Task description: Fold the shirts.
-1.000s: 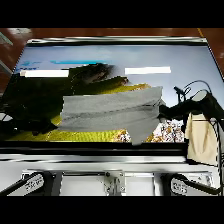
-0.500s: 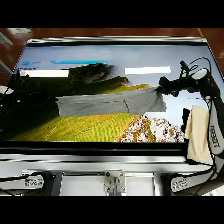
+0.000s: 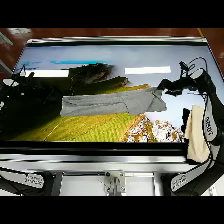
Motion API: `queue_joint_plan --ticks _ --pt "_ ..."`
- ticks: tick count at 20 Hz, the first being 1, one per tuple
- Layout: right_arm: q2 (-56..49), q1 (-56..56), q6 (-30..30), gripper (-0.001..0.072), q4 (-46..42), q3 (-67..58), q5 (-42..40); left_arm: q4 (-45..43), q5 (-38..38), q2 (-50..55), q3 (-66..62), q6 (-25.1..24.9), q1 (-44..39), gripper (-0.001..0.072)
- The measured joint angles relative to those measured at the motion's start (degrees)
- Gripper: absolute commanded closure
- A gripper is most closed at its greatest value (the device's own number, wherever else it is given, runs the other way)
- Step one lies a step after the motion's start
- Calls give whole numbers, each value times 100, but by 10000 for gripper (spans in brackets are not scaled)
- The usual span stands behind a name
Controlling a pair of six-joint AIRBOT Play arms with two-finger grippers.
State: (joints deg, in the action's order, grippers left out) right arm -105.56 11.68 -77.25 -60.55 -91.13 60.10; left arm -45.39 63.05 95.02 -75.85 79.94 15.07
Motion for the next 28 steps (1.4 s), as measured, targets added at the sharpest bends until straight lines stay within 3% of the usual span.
queue_joint_plan --ticks 4,11,12,13,14,16,17,22,28 --pt "-127 341 70 9 -190 -39 509 -2 741 -87 -116 22 -42 196" --pt "-817 280 256 22 1008 -61 894 39 1047 -348 -155 9 -855 196" --pt "-890 234 269 160 1141 -66 927 48 964 -363 -157 7 -992 196" --pt "-953 188 291 450 1161 -66 942 48 857 -372 -157 7 -1130 198" --pt "-1003 155 289 649 1154 -50 944 46 719 -376 -157 7 -1259 244" --pt "-964 118 365 654 1189 -52 1012 48 409 -387 -157 11 -1556 584" --pt "-876 120 424 654 1241 -50 1080 50 260 -387 -157 11 -1703 644" --pt "249 157 518 654 1379 -55 1620 199 -905 -166 -157 26 -2778 673" --pt "1912 162 -63 654 1340 -52 2533 1167 -2144 509 -160 -256 -4260 674"
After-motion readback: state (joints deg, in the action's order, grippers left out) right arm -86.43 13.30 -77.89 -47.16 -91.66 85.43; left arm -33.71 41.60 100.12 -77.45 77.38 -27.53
